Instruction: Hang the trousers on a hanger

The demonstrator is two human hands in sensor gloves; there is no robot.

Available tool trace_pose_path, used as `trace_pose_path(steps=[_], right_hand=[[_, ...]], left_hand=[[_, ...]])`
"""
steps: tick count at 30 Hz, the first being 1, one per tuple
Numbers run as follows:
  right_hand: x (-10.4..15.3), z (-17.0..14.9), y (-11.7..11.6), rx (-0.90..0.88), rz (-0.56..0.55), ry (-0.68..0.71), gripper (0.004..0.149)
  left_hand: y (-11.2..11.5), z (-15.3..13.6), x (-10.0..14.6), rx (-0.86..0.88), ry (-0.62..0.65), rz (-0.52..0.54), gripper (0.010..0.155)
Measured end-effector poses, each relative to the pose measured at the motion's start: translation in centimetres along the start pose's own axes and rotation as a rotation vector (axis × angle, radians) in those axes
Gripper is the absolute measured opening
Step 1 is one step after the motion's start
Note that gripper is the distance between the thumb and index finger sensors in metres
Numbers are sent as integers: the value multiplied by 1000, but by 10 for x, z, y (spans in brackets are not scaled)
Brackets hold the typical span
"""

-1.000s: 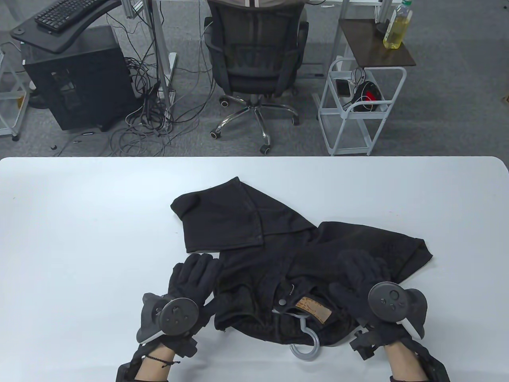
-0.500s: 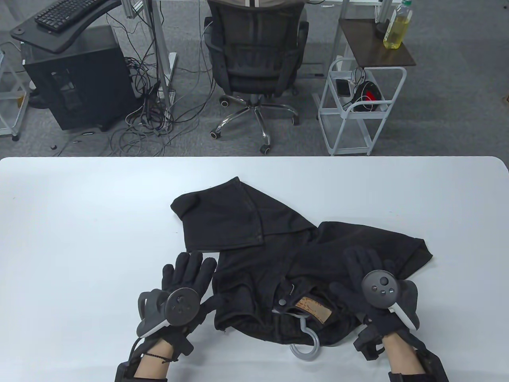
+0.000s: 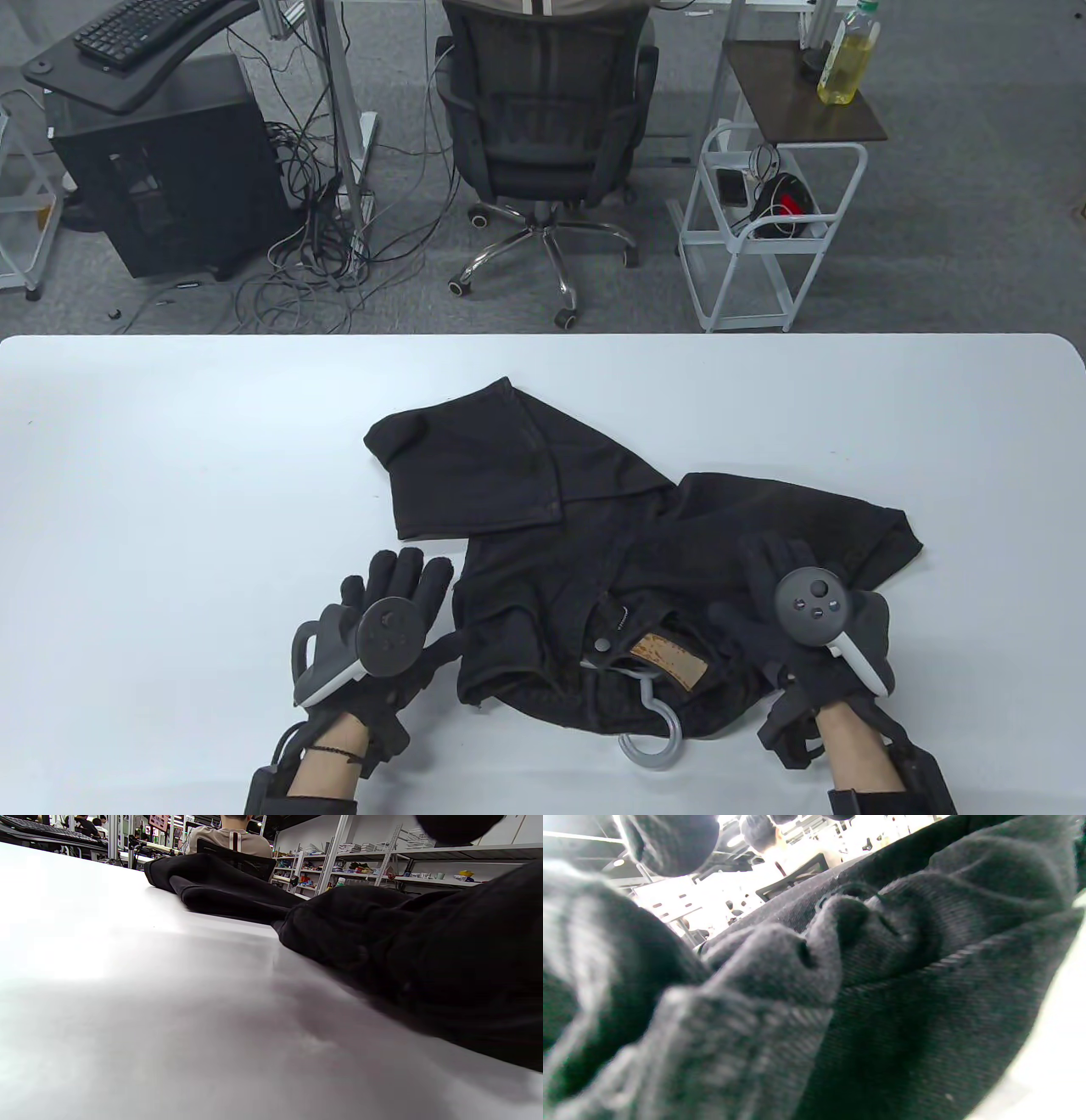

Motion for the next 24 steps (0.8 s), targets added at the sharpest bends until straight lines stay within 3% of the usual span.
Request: trace_pose_path(steps=[24], right_hand=[[6,8,11,-37,-17,54,82]], left_hand=[[-6,-5,3,59,13,33,85]])
Point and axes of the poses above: the tracker on the back of each hand, its own z axis roughly to the thumb side, its own x axis roughly from the fingertips to the wrist, y = z × x, the point moved 3 cm from there along -x, roughly from the wrist to the fingertips, and after that the axes turned 10 degrees about -z, right-handed, at the moved point
